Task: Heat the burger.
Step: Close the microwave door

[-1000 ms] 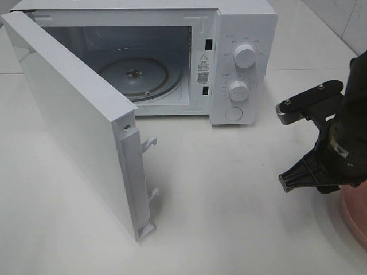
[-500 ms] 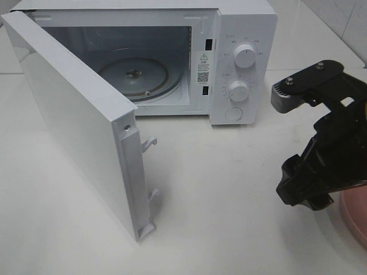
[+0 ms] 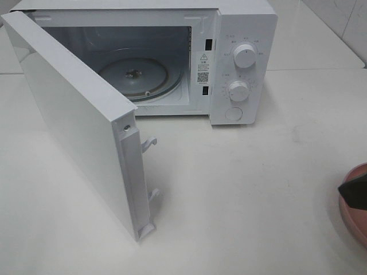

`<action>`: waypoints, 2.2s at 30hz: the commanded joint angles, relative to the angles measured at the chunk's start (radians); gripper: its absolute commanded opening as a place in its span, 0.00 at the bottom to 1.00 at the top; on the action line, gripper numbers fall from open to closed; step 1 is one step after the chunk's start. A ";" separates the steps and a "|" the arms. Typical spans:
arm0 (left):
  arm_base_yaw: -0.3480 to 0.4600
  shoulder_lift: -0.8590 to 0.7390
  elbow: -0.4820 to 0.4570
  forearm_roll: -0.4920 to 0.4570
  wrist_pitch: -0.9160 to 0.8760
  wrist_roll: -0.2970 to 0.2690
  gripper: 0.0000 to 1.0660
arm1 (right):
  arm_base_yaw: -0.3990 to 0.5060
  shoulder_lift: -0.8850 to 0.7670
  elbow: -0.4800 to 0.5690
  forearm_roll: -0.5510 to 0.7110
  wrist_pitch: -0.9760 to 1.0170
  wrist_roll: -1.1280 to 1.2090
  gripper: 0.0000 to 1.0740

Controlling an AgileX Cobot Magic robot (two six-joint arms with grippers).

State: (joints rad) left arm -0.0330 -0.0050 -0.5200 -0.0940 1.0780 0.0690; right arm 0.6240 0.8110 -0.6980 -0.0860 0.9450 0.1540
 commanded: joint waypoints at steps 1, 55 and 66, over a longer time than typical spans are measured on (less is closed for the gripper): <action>0.004 -0.015 0.002 -0.002 -0.004 -0.003 0.92 | 0.001 -0.108 -0.003 0.002 0.057 -0.012 0.71; 0.004 -0.014 0.002 -0.002 -0.004 -0.003 0.92 | -0.421 -0.843 0.199 0.012 0.051 -0.012 0.70; 0.004 -0.014 0.002 -0.002 -0.004 -0.003 0.92 | -0.421 -0.843 0.199 0.012 0.051 -0.011 0.70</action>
State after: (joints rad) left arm -0.0330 -0.0050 -0.5200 -0.0940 1.0780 0.0690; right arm 0.2080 -0.0050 -0.5020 -0.0710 1.0000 0.1480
